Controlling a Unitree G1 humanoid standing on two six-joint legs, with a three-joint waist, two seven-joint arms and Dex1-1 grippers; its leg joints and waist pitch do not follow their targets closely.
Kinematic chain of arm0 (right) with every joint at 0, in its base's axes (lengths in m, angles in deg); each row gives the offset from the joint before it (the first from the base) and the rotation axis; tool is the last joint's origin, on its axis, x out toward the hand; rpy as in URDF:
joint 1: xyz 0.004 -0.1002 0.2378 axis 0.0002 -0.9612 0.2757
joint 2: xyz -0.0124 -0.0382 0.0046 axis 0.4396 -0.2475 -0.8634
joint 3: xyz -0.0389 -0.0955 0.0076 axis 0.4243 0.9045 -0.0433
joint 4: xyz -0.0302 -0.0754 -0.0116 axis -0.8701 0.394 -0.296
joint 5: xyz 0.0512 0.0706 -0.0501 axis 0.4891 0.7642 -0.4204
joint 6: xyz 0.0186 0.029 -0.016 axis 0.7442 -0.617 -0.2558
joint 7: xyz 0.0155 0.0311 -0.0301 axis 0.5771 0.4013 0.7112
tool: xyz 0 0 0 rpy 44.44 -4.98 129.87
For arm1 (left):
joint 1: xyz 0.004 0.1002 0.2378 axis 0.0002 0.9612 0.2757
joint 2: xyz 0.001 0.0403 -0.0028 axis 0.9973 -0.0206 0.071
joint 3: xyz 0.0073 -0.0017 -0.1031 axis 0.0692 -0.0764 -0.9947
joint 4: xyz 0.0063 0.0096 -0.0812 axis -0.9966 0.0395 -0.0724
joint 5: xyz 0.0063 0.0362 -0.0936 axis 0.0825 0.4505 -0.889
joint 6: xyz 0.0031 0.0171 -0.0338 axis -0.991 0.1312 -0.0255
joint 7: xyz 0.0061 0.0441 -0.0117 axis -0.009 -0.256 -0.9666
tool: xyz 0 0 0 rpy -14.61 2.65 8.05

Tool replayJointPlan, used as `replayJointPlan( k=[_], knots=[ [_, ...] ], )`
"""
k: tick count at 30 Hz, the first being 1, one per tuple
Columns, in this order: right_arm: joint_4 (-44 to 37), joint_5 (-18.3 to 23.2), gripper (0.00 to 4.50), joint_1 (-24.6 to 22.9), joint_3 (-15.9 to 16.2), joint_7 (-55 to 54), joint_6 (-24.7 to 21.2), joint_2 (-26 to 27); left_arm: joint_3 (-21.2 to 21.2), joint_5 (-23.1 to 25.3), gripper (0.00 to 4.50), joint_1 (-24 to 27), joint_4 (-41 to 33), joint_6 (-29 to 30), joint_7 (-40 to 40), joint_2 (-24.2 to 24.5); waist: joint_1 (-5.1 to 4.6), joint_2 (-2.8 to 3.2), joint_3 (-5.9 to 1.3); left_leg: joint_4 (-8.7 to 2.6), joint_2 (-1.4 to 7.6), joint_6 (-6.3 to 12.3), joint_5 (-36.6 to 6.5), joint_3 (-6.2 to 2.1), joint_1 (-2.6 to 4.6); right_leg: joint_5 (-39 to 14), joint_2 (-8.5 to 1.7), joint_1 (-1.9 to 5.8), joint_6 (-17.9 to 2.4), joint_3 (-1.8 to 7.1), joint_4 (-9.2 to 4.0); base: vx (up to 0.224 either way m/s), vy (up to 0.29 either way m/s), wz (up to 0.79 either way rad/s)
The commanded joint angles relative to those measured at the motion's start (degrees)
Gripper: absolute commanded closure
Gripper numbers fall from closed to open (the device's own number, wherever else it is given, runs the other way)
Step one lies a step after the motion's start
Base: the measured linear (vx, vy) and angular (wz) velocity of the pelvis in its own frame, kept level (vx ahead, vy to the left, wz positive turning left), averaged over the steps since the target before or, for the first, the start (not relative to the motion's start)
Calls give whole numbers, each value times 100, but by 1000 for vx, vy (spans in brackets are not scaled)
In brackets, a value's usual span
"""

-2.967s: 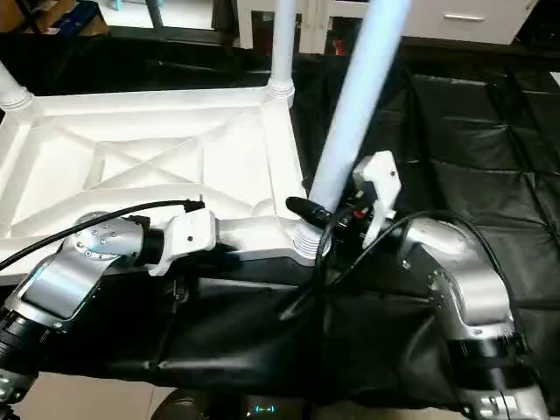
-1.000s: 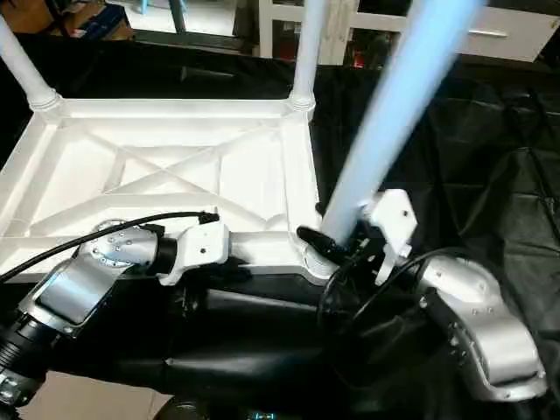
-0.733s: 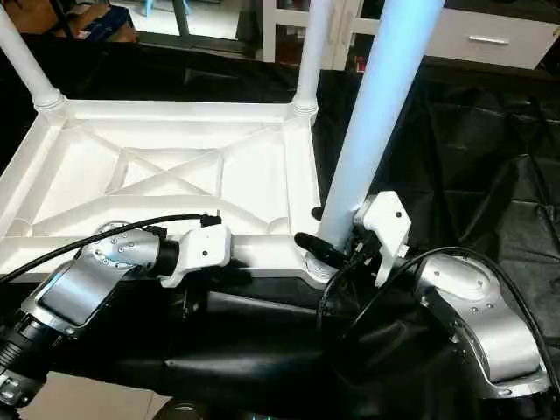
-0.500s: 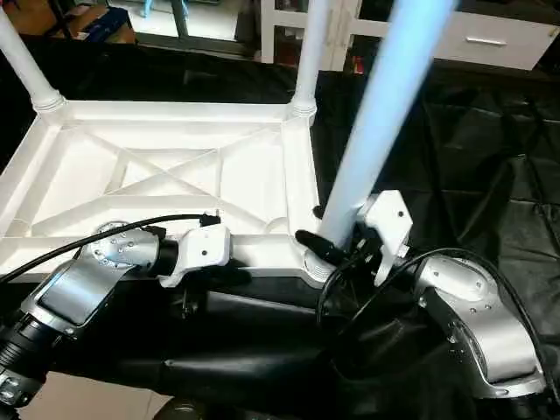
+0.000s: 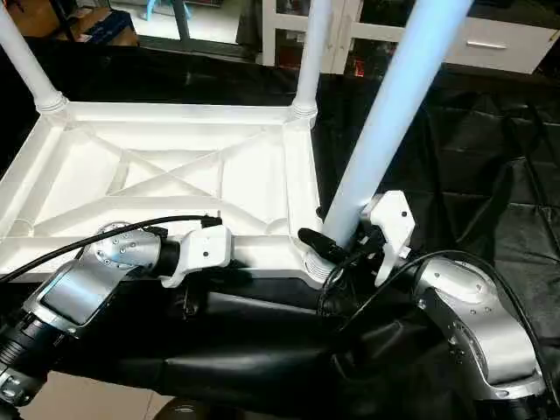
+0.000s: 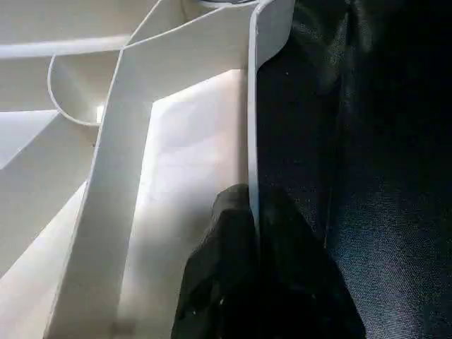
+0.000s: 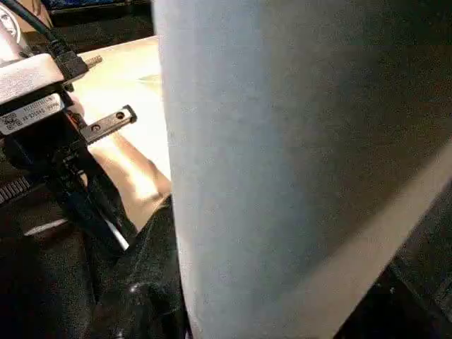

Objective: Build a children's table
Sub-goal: Insert table leg to table base

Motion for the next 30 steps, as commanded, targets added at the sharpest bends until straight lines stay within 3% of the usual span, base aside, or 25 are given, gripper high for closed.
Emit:
replayJointPlan(
  k=[1, 6, 7, 10, 12, 13, 14, 16, 30],
  knots=[
    [610, -469, 264, -321, 324, -1, -452, -168, -16, 287, 450, 83, 378, 124, -301, 107, -55, 2, -141, -564, 779, -684, -2814, -476, 286, -1549, -264, -177, -681, 224, -406, 0, 0, 0],
    [521, -397, 264, -199, 285, 28, -466, -190, -30, 287, 450, 96, 368, 115, -314, 123, -63, -10, -124, -568, 777, -674, -2851, -483, 275, -1679, -271, -185, -655, 229, -415, 0, 0, 0],
    [511, -386, 230, -188, 279, 26, -478, -193, -33, 286, 450, 98, 364, 115, -314, 127, -64, -9, -122, -568, 780, -679, -2858, -487, 273, -1720, -274, -185, -652, 231, -416, 0, 0, 0],
    [463, -367, 193, -107, 250, 1, -494, -198, -38, 287, 450, 98, 366, 110, -313, 136, -67, -4, -123, -566, 777, -685, -2822, -476, 280, -1675, -266, -195, -638, 233, -417, 0, 0, 0],
    [425, -363, 191, -41, 220, -28, -484, -198, -41, 287, 450, 100, 364, 109, -312, 142, -67, 5, -138, -557, 770, -710, -2751, -466, 287, -1572, -252, -202, -694, 232, -407, 0, 0, 0],
    [410, -386, 170, -11, 204, -52, -439, -195, -42, 287, 450, 98, 368, 107, -313, 141, -65, -13, -158, -545, 765, -673, -2669, -455, 279, -1404, -273, -182, -709, 236, -405, 0, 0, 0],
    [410, -386, 157, -11, 204, -52, -439, -195, -42, 287, 450, 98, 368, 107, -313, 141, -95, -39, -170, -534, 762, -551, -2304, -483, 187, -1025, -279, -104, -764, 212, -344, 0, 0, 0],
    [387, -389, 157, 39, 172, -78, -402, -193, -41, 289, 450, 94, 377, 101, -314, 139, -99, -2, -155, -519, 764, -405, -2161, -432, 223, -841, -263, -146, -868, 215, -342, 0, 0, 0],
    [128, -242, 157, 304, -61, -78, -471, -216, -36, 282, 450, 61, 426, 84, -318, 124, -123, 8, -172, -470, 761, -104, -1710, -396, 218, -348, -252, -93, -1160, 187, -283, 0, 0, 0]
  ],
)
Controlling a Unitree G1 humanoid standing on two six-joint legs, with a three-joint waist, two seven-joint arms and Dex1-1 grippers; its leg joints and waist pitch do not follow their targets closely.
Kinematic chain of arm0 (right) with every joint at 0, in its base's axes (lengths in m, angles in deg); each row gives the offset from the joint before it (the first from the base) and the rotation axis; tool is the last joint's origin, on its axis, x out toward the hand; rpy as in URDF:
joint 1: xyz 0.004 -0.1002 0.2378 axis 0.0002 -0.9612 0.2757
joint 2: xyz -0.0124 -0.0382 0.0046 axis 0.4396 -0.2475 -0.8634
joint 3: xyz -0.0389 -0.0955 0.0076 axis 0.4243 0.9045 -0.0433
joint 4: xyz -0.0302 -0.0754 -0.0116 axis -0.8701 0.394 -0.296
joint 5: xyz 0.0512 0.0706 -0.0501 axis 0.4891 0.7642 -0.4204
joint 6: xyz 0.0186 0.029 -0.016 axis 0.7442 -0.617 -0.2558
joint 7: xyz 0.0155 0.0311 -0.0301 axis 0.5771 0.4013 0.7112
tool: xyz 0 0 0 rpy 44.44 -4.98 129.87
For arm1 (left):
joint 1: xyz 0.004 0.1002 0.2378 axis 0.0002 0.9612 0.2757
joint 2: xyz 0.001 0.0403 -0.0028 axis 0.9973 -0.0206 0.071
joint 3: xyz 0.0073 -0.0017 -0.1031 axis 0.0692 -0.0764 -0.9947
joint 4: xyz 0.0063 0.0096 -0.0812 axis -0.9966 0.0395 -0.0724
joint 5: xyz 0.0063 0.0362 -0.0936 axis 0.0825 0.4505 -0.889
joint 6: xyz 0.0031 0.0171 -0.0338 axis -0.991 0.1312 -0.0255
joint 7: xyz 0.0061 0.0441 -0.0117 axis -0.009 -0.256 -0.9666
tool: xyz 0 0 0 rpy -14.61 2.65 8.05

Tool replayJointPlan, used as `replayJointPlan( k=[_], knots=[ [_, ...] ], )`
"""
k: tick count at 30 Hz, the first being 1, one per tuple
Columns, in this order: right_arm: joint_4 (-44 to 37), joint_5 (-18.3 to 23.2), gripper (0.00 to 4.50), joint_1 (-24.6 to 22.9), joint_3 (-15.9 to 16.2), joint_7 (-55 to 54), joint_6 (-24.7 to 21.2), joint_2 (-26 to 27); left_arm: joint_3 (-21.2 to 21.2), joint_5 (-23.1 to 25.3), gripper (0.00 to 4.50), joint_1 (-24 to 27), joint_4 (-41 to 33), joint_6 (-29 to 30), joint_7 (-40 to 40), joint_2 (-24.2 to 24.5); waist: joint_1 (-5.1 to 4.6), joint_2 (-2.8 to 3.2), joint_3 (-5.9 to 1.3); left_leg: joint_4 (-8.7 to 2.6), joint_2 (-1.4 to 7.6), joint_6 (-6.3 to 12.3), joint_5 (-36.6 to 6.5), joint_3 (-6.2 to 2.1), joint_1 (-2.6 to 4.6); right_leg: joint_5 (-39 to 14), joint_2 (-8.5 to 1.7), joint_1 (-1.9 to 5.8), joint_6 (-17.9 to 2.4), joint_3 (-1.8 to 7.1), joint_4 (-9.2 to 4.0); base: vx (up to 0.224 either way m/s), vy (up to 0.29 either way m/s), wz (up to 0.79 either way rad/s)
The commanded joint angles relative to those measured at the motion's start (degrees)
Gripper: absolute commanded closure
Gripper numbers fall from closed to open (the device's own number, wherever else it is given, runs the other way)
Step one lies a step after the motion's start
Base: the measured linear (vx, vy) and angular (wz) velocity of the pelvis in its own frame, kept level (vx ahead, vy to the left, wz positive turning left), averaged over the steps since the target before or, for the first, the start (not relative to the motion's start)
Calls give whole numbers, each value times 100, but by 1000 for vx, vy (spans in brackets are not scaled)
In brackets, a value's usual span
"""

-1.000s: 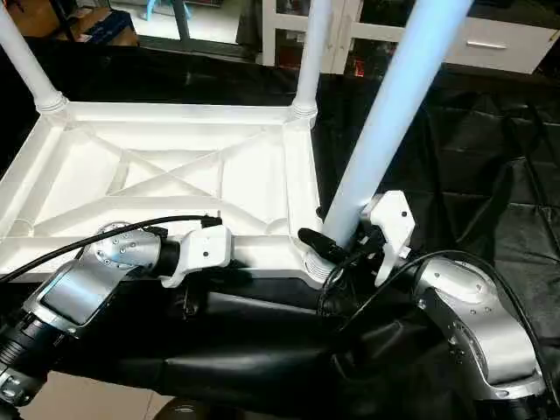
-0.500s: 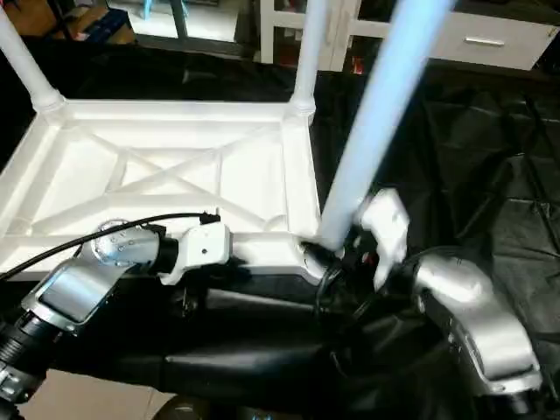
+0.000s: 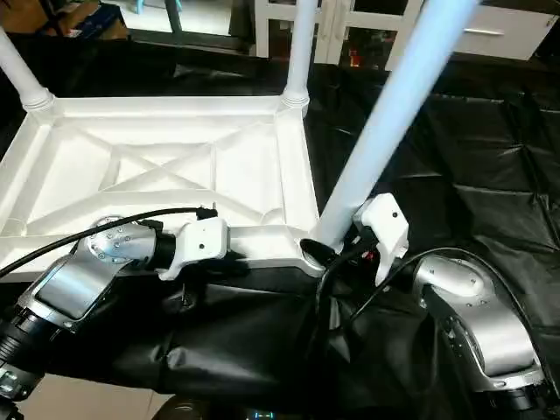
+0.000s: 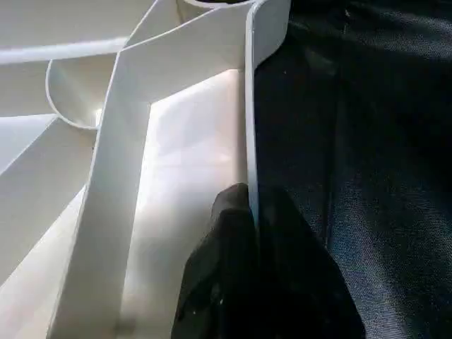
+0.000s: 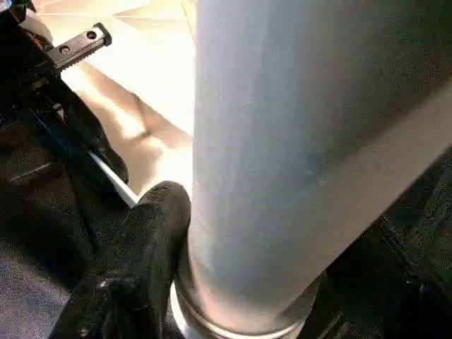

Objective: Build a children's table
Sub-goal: Insert table leg to table base

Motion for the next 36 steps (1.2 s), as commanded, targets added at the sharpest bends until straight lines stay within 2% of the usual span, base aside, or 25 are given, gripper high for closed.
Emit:
replayJointPlan(
  k=[1, 5, 6, 9, 13, 24, 25, 29, 32, 33, 36],
  knots=[
    [-96, 2, 157, 74, -149, -25, -101, -36, 95, 301, 450, 136, 407, 139, -234, 72, -37, -51, -243, -458, 754, -42, -1629, -396, 275, -333, -259, -10, -1142, 185, -275, 0, 0, 0],
    [-109, 50, 157, 104, -168, -17, -116, -21, 96, 303, 450, 131, 420, 129, -236, 69, -45, -44, -249, -444, 754, 45, -1511, -389, 270, -294, -259, -2, -1199, 178, -267, 0, 0, 0],
    [-122, 77, 181, 115, -177, -12, -125, -13, 98, 305, 450, 127, 428, 123, -236, 68, -46, -45, -248, -443, 753, 53, -1511, -388, 269, -308, -260, -1, -1201, 177, -268, 0, 0, 0],
    [-146, 98, 194, 123, -180, 16, -147, -10, 96, 303, 450, 118, 449, 114, -236, 66, -49, -40, -255, -436, 754, 88, -1478, -389, 270, -317, -260, 5, -1228, 175, -263, 0, 0, 0],
    [-179, 92, 237, 123, -164, 81, -157, -34, 91, 307, 450, 115, 467, 103, -230, 65, -54, -40, -261, -427, 750, 109, -1414, -381, 272, -230, -252, 9, -1259, 171, -249, 0, 0, 0],
    [-113, 115, 252, 103, -156, 302, -143, -140, 104, 321, 450, 108, 489, 89, -224, 55, -55, -39, -281, -387, 748, 250, -1189, -373, 281, 10, -250, 29, -1361, 160, -214, 0, 0, 0],
    [-91, 138, 252, 128, -109, 425, -202, -195, 113, 315, 450, 104, 495, 82, -201, 55, -52, -7, -281, -379, 745, 278, -1129, -375, 275, 83, -255, 34, -1388, 159, -203, 0, 0, 0],
    [174, -25, 253, 285, 281, 931, -337, -471, 139, 292, 450, 110, 502, 48, -159, 33, -61, -21, -278, -364, 745, 344, -1110, -374, 274, 149, -253, 59, -1445, 150, -198, 0, 0, 0],
    [309, -29, 253, 321, 385, 1064, -407, -503, 143, 289, 450, 115, 507, 35, -168, 15, -58, -21, -281, -357, 750, 354, -1146, -369, 275, 57, -268, 55, -1481, 157, -206, 0, 0, 0],
    [416, -79, 253, 316, 440, 1127, -375, -521, 146, 281, 450, 122, 501, 41, -163, 8, -59, -39, -282, -360, 758, 354, -1156, -376, 265, -8, -272, 60, -1489, 158, -209, 0, 0, 0],
    [721, -243, 254, 291, 541, 1199, -215, -510, 177, 295, 450, 140, 468, 84, -147, 12, -66, -27, -282, -368, 765, 299, -1283, -382, 271, -177, -275, 51, -1499, 158, -216, 0, 0, 0]
  ],
)
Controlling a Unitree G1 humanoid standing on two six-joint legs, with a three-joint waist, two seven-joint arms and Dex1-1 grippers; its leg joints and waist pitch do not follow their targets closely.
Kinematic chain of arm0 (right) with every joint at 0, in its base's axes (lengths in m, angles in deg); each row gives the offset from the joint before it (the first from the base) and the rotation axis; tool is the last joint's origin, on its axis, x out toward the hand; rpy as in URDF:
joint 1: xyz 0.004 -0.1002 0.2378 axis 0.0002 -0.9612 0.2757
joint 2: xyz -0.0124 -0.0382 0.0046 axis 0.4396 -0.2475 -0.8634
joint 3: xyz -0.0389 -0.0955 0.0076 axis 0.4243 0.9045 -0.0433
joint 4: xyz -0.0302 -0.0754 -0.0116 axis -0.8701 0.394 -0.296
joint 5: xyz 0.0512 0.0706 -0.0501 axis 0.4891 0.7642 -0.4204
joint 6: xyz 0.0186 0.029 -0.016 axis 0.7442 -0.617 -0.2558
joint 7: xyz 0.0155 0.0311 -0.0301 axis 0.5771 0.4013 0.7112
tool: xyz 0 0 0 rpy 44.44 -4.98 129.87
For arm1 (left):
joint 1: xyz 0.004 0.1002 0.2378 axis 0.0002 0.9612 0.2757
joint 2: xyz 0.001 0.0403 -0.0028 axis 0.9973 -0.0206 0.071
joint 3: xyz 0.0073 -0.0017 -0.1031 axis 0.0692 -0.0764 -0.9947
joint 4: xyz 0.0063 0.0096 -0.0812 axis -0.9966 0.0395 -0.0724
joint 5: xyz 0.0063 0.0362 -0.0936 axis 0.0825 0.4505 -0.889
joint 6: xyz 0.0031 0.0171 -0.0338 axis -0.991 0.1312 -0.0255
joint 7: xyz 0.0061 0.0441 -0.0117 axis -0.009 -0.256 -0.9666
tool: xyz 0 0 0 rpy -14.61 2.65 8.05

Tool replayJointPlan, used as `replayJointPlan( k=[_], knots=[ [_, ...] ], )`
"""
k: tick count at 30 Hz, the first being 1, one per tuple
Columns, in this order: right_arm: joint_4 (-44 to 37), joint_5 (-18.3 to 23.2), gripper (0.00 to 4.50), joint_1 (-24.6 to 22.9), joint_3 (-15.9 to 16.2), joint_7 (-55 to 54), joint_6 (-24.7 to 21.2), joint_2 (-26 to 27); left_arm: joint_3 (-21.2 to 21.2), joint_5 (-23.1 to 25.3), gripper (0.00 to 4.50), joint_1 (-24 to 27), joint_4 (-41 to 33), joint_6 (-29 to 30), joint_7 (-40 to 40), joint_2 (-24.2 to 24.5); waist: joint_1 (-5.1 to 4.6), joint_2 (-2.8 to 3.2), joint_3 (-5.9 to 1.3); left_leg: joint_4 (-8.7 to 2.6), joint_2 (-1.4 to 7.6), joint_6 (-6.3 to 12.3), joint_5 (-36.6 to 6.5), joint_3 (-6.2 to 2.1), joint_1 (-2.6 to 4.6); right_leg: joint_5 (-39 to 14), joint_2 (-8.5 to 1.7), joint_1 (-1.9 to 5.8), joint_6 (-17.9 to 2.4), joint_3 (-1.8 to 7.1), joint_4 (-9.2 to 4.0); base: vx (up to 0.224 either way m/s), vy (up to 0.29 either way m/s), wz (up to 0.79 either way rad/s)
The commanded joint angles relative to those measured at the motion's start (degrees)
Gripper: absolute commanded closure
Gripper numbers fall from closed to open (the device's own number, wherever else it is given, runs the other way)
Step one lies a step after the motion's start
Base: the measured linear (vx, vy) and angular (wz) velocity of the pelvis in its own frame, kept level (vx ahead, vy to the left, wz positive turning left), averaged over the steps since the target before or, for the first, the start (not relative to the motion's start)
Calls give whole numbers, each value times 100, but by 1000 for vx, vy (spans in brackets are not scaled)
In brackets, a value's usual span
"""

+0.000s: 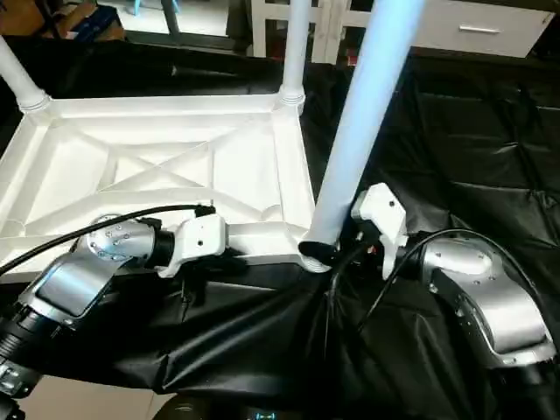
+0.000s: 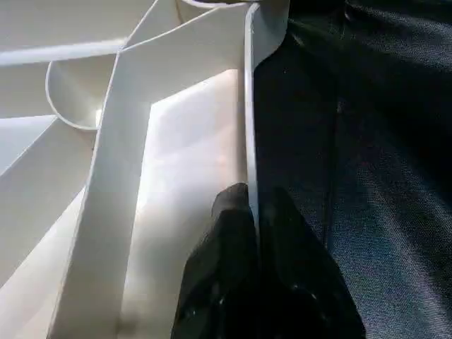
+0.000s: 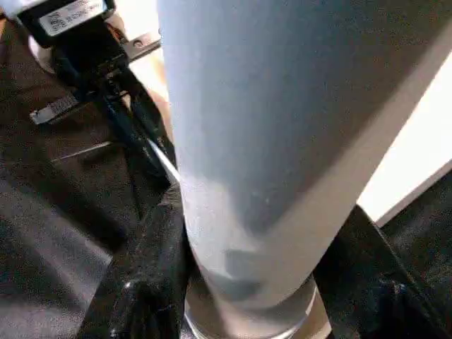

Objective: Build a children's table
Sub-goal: Insert table leg to table base

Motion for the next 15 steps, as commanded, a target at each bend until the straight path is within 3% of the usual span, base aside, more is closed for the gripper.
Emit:
replayJointPlan(
  k=[1, 2, 6, 7, 9, 15],
  knots=[
    [432, -313, 254, -250, 287, 21, -84, -20, 215, 294, 450, 189, 306, 159, -137, 43, -20, -75, -284, -409, 749, 281, -1301, -382, 274, -206, -265, 35, -1472, 168, -238, 0, 0, 0],
    [506, -333, 254, -253, 233, -61, -16, 44, 212, 297, 450, 204, 295, 157, -146, 48, -13, -47, -278, -419, 755, 257, -1344, -388, 271, -272, -275, 25, -1461, 173, -243, 0, 0, 0],
    [770, -358, 254, -135, 76, -238, 184, 214, 193, 288, 450, 225, 281, 137, -145, 62, -30, -41, -282, -433, 744, 162, -1508, -388, 278, -397, -270, 3, -1443, 172, -259, 0, 0, 0],
    [1152, -391, 254, 87, -68, -380, 434, 417, 177, 276, 450, 232, 271, 109, -117, 89, -39, -22, -291, -428, 730, 101, -1581, -383, 287, -467, -271, -12, -1466, 170, -266, 0, 0, 0],
    [1382, -409, 254, 213, -86, -380, 560, 503, 174, 266, 450, 236, 260, 94, -91, 108, -37, -33, -284, -435, 732, 60, -1625, -395, 262, -519, -275, 13, -1454, 170, -267, 0, 0, 0],
    [1823, -465, 254, 413, -19, -325, 819, 677, 172, 246, 450, 248, 196, 104, -64, 126, -65, -35, -259, -489, 736, -85, -1999, -430, 240, -1047, -272, -11, -1279, 168, -302, 0, 0, 0]
  ],
)
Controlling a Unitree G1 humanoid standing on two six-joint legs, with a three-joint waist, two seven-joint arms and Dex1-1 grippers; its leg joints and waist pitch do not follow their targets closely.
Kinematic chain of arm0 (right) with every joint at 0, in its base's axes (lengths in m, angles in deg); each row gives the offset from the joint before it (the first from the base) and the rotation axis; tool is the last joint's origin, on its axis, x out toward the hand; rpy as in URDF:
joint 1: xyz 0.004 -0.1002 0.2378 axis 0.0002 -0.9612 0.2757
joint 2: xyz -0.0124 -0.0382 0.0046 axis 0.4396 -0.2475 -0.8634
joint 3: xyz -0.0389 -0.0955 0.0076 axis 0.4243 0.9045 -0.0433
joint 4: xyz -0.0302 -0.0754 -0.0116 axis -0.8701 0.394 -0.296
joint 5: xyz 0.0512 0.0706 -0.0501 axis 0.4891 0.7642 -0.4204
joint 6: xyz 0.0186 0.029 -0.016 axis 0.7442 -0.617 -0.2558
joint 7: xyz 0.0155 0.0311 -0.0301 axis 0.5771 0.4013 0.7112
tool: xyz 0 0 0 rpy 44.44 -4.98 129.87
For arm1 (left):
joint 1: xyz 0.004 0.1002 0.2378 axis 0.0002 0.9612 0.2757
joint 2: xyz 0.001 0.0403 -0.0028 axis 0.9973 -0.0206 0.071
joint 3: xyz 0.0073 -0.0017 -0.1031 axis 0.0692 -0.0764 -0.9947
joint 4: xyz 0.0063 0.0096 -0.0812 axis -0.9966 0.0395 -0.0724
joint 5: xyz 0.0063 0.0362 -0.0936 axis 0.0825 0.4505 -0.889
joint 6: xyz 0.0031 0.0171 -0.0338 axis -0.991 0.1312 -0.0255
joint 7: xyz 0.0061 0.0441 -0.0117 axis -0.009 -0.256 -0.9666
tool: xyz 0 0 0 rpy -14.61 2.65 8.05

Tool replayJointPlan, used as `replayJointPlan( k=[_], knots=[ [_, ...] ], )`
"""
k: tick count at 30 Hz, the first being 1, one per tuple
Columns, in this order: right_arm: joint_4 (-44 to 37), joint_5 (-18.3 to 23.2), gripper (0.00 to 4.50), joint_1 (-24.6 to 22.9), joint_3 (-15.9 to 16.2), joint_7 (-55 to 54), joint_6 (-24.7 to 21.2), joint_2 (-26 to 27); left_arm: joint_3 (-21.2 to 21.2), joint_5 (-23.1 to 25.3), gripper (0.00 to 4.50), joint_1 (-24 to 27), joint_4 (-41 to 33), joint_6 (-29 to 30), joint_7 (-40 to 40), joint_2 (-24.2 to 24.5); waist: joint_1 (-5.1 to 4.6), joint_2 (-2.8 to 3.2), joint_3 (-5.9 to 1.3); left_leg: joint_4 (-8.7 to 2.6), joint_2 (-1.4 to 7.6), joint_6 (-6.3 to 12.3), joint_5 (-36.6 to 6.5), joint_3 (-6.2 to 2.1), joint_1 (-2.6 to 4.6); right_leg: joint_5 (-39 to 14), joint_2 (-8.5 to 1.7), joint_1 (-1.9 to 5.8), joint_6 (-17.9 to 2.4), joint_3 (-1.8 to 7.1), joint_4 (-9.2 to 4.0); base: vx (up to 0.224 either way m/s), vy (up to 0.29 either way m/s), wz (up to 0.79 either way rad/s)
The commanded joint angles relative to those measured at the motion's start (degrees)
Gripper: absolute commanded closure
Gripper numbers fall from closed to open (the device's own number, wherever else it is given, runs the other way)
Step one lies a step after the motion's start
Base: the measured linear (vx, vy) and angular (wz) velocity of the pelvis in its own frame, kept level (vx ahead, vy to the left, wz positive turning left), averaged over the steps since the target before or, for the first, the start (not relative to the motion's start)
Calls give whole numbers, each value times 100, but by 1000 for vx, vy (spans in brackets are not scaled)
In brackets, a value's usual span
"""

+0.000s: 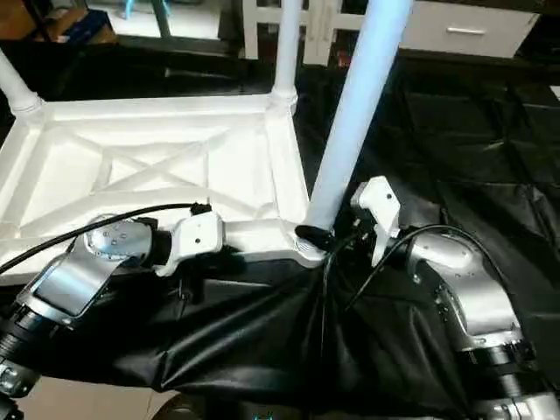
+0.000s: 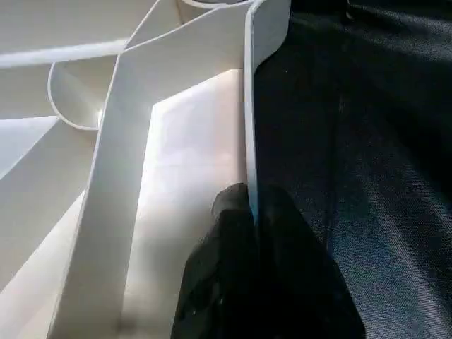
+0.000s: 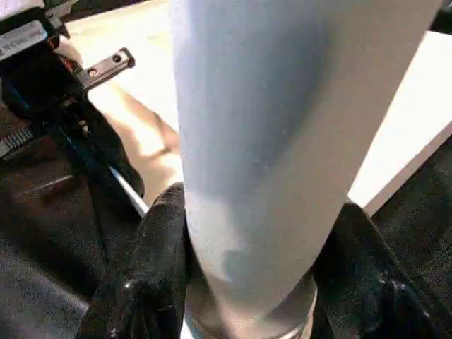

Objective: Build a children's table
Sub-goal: Insert table leg to table base

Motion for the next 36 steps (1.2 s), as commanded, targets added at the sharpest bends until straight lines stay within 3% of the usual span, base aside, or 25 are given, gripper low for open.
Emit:
replayJointPlan(
  k=[1, 5, 9, 12, 19, 23, 25, 29, 36],
  knots=[
    [543, -359, 254, -25, 32, -150, -63, -42, 232, 228, 450, 230, 152, 103, 40, 83, -14, -36, -252, -516, 736, -129, -2081, -435, 237, -1220, -269, 0, -1163, 165, -307, 0, 0, 0],
    [615, -398, 254, 26, 121, 27, -26, -47, 230, 225, 450, 246, 132, 100, 45, 92, -7, -28, -251, -525, 739, -218, -2215, -426, 284, -1298, -254, -44, -1094, 180, -331, 0, 0, 0],
    [671, -376, 254, 108, 157, 152, -34, -39, 233, 214, 450, 266, 137, 78, 51, 106, -5, -49, -274, -499, 731, -84, -1909, -398, 282, -816, -246, -34, -1168, 182, -296, 0, 0, 0],
    [875, -144, 254, 152, -56, 23, -248, 90, 238, 196, 450, 288, 115, 93, 63, 107, -8, -49, -259, -499, 733, 7, -1902, -399, 263, -933, -264, -26, -1214, 187, -310, 0, 0, 0],
    [1051, -120, 254, -77, -63, 155, -640, -69, 227, 189, 450, 275, 108, 111, 85, 112, 6, -54, -229, -534, 736, -238, -2345, -406, 305, -1397, -247, -89, -1040, 201, -365, 0, 0, 0],
    [966, -255, 254, -309, -1, 153, -557, -163, 222, 191, 450, 260, 96, 133, 93, 121, 27, -37, -238, -551, 737, -302, -2310, -408, 310, -1156, -227, -98, -978, 195, -346, 0, 0, 0],
    [949, -260, 254, -324, -21, 90, -517, -152, 222, 193, 450, 254, 96, 134, 92, 121, 24, -57, -252, -544, 730, -294, -2281, -407, 303, -1016, -230, -86, -1004, 191, -339, 0, 0, 0],
    [805, -215, 254, -414, -239, -211, -428, -31, 216, 196, 450, 246, 95, 137, 75, 118, 36, -60, -243, -542, 737, -231, -2253, -400, 295, -1061, -245, -86, -1015, 202, -353, 0, 0, 0],
    [357, -157, 254, -920, -520, -550, -209, 128, 206, 222, 450, 210, 145, 122, 20, 100, 67, -47, -251, -562, 744, -324, -2286, -400, 316, -999, -224, -108, -902, 197, -360, 0, 0, 0]
  ],
)
